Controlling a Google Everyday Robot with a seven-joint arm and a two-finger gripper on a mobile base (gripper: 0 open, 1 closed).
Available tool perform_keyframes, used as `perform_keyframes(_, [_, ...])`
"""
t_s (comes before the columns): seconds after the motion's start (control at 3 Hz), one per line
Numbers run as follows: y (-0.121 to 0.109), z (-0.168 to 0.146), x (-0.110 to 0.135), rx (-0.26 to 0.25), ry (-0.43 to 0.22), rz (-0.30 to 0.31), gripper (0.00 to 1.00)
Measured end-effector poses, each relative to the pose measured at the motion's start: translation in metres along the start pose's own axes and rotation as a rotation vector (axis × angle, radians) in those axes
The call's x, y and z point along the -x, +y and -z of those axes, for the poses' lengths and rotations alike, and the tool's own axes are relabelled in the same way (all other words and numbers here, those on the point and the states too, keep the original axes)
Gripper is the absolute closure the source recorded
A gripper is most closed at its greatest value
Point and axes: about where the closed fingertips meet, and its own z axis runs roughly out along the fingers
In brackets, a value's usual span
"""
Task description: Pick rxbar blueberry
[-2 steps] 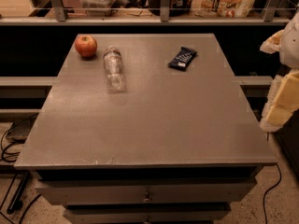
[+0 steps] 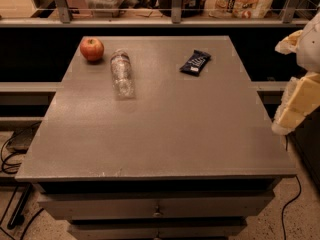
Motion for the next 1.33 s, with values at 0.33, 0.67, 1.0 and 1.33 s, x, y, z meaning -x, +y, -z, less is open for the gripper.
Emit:
perform_keyframes(0.33, [-0.028, -0.019, 0.006, -0.017, -0.111, -0.002, 0.00])
perform_keyframes(0.67, [-0.066, -0.046, 0.016, -0.048, -0.193, -0.017, 0.00])
perform_keyframes(1.0, [-0.110, -0.078, 0.029, -0.065, -0.245, -0.047, 0.00])
perform_keyframes(1.33, [-0.110, -0.078, 0.029, -0.065, -0.245, -0.047, 0.00])
